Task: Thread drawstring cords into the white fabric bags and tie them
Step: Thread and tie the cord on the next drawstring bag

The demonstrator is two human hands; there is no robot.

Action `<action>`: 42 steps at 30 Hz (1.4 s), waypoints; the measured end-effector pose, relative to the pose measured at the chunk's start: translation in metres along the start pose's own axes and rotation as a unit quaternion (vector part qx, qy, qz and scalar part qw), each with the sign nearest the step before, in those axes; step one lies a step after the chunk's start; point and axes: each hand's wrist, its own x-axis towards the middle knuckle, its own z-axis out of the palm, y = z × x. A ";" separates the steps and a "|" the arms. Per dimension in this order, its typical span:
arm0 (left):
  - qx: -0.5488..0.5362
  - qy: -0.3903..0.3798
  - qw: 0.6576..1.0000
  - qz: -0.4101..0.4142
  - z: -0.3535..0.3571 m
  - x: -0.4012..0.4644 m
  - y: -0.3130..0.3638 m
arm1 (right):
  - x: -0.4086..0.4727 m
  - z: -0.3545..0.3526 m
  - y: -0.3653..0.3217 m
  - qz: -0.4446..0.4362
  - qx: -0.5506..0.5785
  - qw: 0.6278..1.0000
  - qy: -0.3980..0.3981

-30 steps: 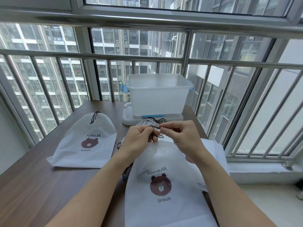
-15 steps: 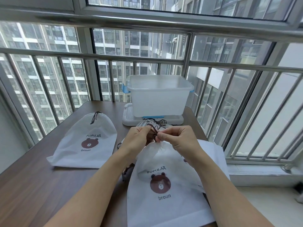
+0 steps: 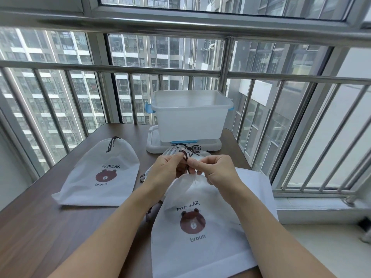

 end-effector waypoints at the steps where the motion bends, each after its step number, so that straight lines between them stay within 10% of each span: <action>1: -0.001 -0.002 1.000 0.002 -0.001 0.001 -0.001 | 0.000 0.000 0.000 0.000 0.001 1.000 -0.001; 42: -0.008 0.023 0.998 0.057 -0.009 0.004 -0.004 | 0.006 -0.022 0.002 -0.008 -0.002 0.997 -0.077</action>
